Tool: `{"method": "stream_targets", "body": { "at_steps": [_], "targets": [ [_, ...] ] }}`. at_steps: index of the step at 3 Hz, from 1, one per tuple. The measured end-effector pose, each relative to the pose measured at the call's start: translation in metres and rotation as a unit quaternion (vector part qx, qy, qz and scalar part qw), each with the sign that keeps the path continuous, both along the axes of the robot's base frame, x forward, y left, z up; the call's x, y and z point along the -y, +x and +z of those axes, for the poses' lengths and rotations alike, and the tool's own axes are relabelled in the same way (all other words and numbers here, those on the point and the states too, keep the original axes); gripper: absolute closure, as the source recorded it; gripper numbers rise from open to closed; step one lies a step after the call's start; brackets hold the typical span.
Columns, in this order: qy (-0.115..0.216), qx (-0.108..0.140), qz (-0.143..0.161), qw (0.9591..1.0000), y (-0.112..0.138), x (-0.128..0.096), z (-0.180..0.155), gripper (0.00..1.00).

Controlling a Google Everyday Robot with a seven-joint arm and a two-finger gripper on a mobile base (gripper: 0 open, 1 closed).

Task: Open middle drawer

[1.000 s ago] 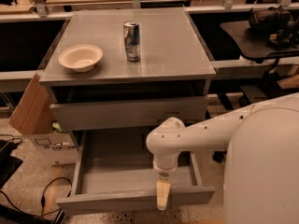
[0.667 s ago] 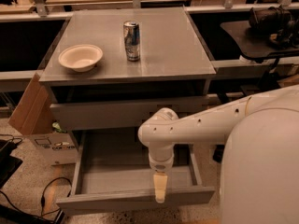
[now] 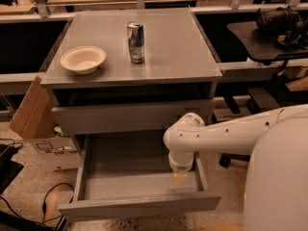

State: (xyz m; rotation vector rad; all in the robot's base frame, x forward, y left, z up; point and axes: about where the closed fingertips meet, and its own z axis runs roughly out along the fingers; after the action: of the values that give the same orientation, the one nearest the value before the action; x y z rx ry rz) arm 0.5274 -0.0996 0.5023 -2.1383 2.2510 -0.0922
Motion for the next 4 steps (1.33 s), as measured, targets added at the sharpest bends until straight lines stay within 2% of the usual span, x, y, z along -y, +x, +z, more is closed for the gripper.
{"method": "stream_targets", "body": {
  "at_steps": [1,2,3,4],
  "targets": [
    [0.012,0.032,0.005,0.9994,0.014,0.023,-0.029,0.72],
    [0.008,0.042,-0.008,0.9991,0.015,0.041,-0.065,0.95],
    [0.016,0.021,-0.035,0.9990,-0.002,0.062,-0.102,1.00],
    [0.024,-0.014,-0.051,0.9983,-0.034,0.070,-0.112,1.00]
  ]
}}
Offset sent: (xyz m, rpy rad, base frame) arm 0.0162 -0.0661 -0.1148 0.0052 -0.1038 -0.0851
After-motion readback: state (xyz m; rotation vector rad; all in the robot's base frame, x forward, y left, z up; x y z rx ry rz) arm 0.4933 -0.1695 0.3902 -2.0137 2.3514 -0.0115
